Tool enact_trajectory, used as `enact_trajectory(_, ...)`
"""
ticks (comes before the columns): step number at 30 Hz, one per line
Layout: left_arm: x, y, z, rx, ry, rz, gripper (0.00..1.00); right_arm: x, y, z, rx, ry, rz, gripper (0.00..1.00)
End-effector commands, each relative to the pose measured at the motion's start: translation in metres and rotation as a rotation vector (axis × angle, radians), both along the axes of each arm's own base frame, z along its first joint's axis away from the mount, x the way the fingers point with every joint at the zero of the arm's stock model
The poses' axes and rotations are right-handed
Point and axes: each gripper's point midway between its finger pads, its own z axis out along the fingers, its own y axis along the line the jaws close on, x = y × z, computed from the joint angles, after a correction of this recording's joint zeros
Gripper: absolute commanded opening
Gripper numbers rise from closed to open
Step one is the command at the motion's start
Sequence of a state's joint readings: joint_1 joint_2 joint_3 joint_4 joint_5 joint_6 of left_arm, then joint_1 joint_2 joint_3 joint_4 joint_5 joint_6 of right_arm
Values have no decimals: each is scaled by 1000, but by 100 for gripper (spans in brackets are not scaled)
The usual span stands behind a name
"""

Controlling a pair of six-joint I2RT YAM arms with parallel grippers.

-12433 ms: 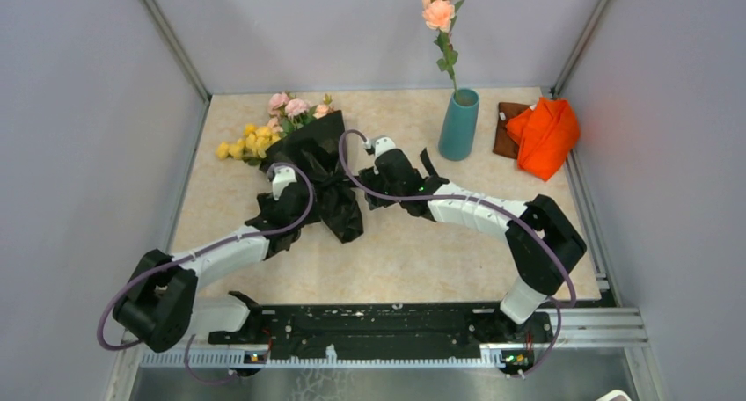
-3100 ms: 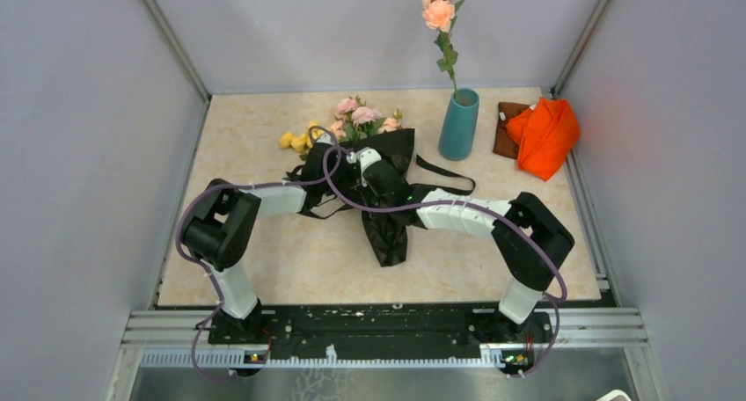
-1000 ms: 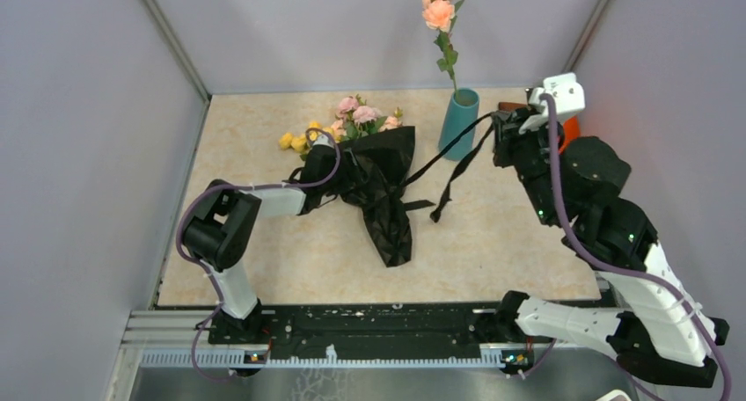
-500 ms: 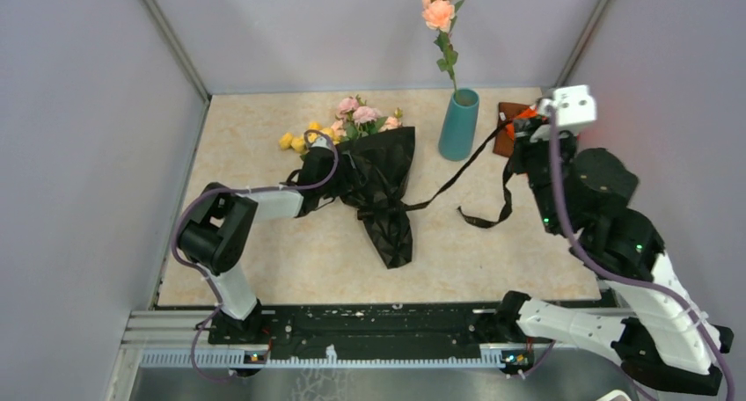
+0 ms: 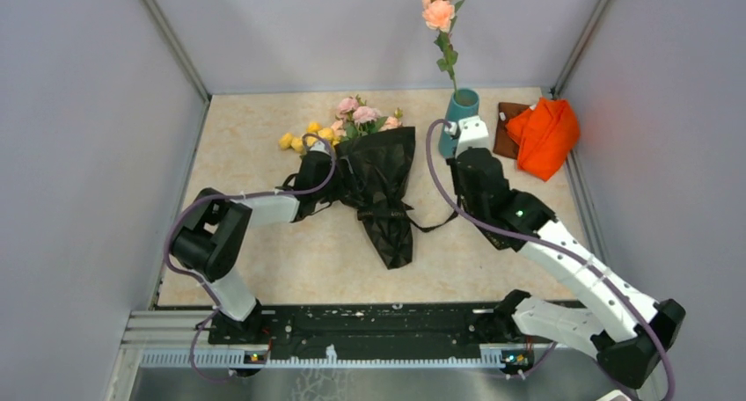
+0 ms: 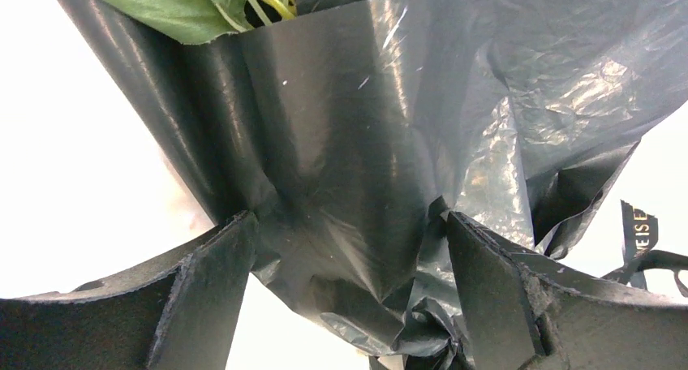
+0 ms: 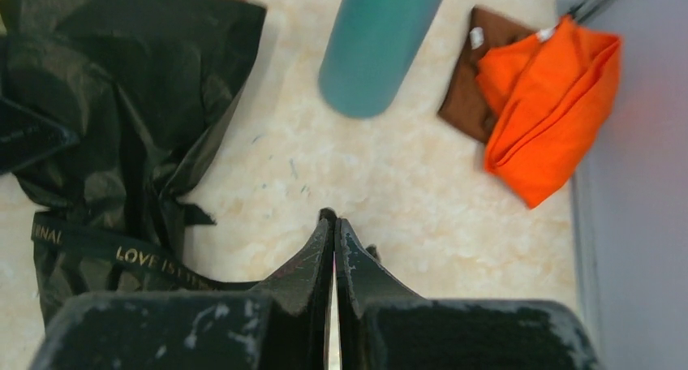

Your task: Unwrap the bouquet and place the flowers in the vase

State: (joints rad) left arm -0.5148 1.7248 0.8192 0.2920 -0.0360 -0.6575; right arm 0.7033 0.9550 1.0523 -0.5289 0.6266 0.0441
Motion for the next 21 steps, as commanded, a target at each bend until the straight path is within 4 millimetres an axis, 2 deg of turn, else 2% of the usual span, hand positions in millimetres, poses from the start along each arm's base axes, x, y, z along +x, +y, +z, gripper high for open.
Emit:
enact_trajectory(1, -10, 3, 3, 13, 1, -17, 93, 16, 37, -35, 144, 53, 48, 0)
enact_trajectory(2, -10, 3, 4, 12, -2, -18, 93, 19, 42, -46, 148, 72, 51, 0)
enact_trajectory(3, -10, 4, 5, 11, -3, -18, 93, 19, 46, -62, 139, 104, 61, 6)
enact_trajectory(4, -10, 4, 6, 10, -4, -19, 93, 20, 52, -73, 137, 130, 81, 18)
enact_trajectory(5, -11, 4, 7, 10, -8, -21, 93, 21, 58, -82, 132, 153, 97, 24)
enact_trajectory(8, -10, 5, 9, 16, -16, -22, 93, 19, 75, -92, 157, 190, 160, 49)
enact_trajectory(9, -11, 5, 9, 20, -15, -21, 93, 17, 81, -91, 167, 189, 180, 52)
enact_trajectory(12, -11, 6, 6, 20, -11, -18, 93, 10, 102, -91, 172, 195, 244, 54)
enact_trajectory(14, -13, 5, 5, 10, -7, -20, 93, 1, 121, -98, 149, 219, 290, 54)
enact_trajectory(17, -13, 2, 3, -9, -3, -25, 93, -4, 145, -118, 108, 264, 328, 54)
enact_trajectory(21, -15, 2, 0, -11, 6, -25, 93, -4, 165, -150, 54, 330, 334, 54)
